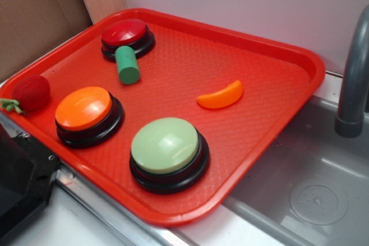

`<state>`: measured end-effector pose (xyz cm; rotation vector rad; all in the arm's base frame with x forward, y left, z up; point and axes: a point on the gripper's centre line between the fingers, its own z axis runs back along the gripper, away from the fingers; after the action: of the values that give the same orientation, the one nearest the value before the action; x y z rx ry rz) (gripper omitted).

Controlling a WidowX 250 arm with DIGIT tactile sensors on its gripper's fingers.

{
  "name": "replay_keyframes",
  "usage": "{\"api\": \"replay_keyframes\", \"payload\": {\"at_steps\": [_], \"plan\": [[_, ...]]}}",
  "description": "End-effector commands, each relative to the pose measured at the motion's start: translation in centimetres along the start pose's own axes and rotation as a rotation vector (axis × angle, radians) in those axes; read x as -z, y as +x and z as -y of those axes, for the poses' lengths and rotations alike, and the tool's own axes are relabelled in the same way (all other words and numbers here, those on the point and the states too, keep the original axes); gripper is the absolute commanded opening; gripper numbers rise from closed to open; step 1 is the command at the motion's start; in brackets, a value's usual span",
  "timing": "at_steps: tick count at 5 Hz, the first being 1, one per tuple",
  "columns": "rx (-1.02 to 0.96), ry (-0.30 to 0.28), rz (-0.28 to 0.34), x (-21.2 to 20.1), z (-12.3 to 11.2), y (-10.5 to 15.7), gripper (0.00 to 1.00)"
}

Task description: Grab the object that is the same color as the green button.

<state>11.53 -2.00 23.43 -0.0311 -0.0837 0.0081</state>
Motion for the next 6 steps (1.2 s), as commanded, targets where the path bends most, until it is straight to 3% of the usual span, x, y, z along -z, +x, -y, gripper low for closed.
{"api": "replay_keyframes", "payload": {"at_steps": [1,2,3,4,6], "plan": [[0.000,0.000,0.000,0.0,0.0,0.0,1.00],[-0.237,-0.059,0.032,2.3,-0.7,2.3,1.00],[-0.446,-0.083,0.050,5.3,-1.3,4.4,1.00],[-0.612,-0.072,0.065,8.5,-2.7,6.3,1.00],[-0.833,0.050,0.089,15.1,-5.4,9.8,1.00]]}}
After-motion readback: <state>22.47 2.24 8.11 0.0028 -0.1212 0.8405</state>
